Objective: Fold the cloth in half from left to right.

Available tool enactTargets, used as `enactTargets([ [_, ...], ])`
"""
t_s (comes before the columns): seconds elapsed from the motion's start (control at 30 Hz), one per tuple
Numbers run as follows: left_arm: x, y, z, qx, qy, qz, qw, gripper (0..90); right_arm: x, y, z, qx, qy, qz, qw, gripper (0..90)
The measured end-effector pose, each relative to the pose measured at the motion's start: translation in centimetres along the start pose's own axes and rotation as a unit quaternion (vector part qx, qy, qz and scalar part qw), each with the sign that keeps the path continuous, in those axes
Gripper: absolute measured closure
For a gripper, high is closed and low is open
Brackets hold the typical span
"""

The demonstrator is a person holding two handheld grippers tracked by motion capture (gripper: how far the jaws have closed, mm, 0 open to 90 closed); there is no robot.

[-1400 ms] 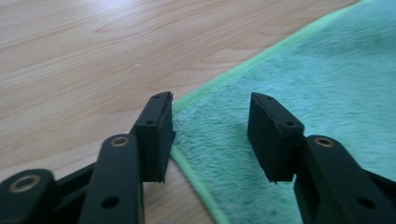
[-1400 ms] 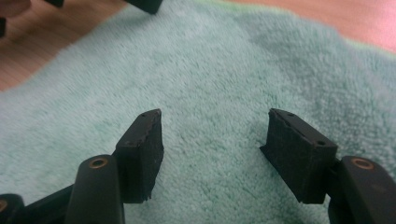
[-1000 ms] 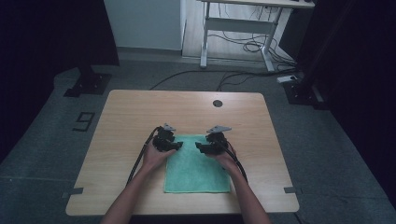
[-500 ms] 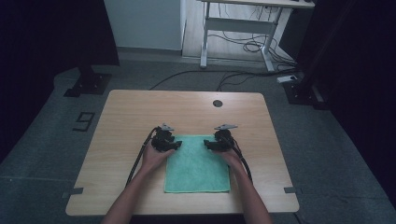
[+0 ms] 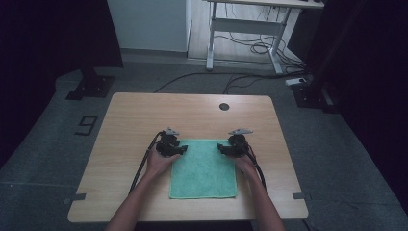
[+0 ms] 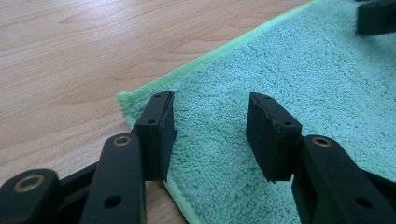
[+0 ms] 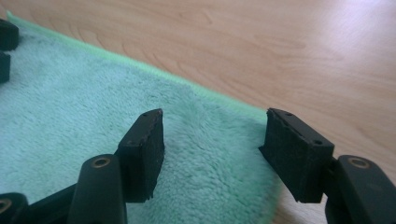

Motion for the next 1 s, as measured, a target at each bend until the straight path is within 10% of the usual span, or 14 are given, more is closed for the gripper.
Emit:
enactTargets([
  [0.43, 0.0, -0.2, 0.0, 0.004, 0.000, -0.013, 0.9999, 51.2, 0.7, 7.7, 0.2, 0.042, -0.005, -0.060, 0.9973, 38.7],
  [1.0, 0.0, -0.1, 0.0, 0.011, -0.003, -0.012, 0.9999, 52.6, 2.2, 3.4, 3.5, 0.037, 0.007, 0.004, 0.9993, 37.0],
])
Point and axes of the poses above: each handheld gripper's, and its own axes: x roughly backward along the jaws, z roughly out of its underside, y roughly to its left, the point moved 9 cm from there along -x, roughly forward along the jaws, and after that the axes turned 8 degrees about -x, right-handed, at the moved point
